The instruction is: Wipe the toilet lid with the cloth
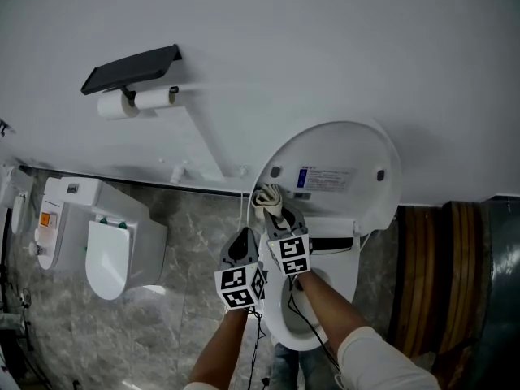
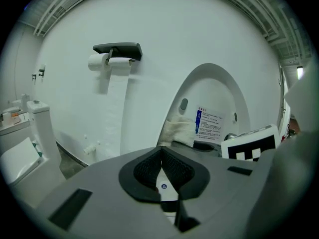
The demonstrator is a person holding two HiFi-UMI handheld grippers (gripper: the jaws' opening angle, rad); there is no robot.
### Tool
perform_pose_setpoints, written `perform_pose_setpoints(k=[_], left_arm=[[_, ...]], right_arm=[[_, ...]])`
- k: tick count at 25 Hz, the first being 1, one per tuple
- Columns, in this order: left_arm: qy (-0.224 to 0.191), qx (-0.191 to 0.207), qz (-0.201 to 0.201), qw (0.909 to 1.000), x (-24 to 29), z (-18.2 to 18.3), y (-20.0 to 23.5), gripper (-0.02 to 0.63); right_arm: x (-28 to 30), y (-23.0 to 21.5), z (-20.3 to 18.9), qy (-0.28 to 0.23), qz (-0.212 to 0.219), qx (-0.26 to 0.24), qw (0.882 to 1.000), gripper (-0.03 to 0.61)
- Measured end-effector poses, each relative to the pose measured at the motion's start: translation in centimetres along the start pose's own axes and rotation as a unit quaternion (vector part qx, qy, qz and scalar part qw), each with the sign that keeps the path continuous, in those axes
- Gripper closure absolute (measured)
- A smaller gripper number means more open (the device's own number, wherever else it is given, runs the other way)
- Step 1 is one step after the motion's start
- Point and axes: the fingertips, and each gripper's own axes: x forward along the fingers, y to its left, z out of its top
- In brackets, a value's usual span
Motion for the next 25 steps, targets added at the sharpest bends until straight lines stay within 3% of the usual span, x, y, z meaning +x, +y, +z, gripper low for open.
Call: perform_pose_setpoints(k=[6,16,25], left_arm=[[0.005,-0.004,-0.006,1.0000,0.0,-0.5,-0.9,0.600],[0.015,0.003,-0.029,0.9995,0.5,-1.2,-3.8,0.600],[0.029,0.006,-0.064,0.9975,1.4,-2.5,-7.3,0.600]], right_arm=[[-0.7,-3.2,-0.3,0.015,-0.063,-0.014,0.998,0.494],[-7.5,-14.1,-2.9,0.008,-0.190,0.025,0.981,0.494],[-15.1,-23.8,-5.6,-0.011,-0.315,0.078,0.946,0.494]])
